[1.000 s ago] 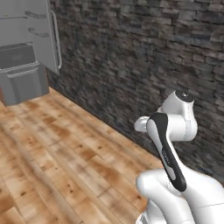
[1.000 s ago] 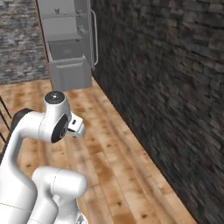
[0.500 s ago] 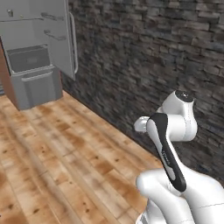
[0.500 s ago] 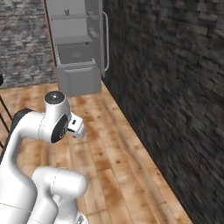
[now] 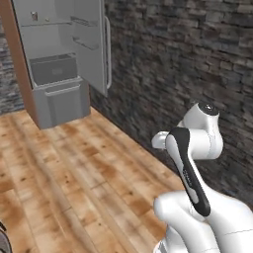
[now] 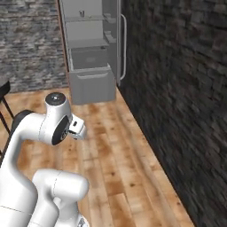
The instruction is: Pick the egg and butter from the fridge and place them by the bowl for mixing.
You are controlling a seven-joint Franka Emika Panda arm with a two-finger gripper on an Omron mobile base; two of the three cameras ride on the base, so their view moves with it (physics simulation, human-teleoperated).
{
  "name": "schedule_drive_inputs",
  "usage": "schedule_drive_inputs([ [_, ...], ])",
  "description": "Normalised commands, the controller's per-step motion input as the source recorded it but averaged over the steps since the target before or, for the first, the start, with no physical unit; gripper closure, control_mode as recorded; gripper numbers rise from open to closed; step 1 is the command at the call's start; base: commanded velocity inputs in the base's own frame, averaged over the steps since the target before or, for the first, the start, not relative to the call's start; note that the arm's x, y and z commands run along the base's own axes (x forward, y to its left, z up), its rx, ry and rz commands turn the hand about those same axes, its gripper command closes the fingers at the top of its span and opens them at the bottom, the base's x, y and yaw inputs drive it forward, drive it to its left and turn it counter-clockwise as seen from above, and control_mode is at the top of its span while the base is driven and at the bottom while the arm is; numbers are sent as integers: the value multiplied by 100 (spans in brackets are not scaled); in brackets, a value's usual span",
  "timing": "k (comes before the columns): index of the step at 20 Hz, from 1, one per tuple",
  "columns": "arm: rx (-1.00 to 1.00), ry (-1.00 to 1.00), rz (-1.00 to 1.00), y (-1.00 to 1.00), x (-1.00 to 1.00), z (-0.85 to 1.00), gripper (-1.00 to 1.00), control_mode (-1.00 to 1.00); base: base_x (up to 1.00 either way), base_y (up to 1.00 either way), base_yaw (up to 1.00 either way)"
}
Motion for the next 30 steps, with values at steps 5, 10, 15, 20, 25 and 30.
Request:
schedule_drive_inputs([
  [5, 0, 0, 0, 0, 0, 0, -100, 100, 86, 9, 14],
  [10, 0, 0, 0, 0, 0, 0, -100, 100, 88, 8, 13],
  [15, 0, 0, 0, 0, 0, 0, -100, 100, 89, 9, 11],
  [20, 0, 0, 0, 0, 0, 0, -100, 100, 89, 8, 10],
  [25, 0, 0, 0, 0, 0, 0, -100, 100, 90, 4, 6],
  [30, 0, 0, 0, 0, 0, 0, -100, 100, 90, 0, 2],
])
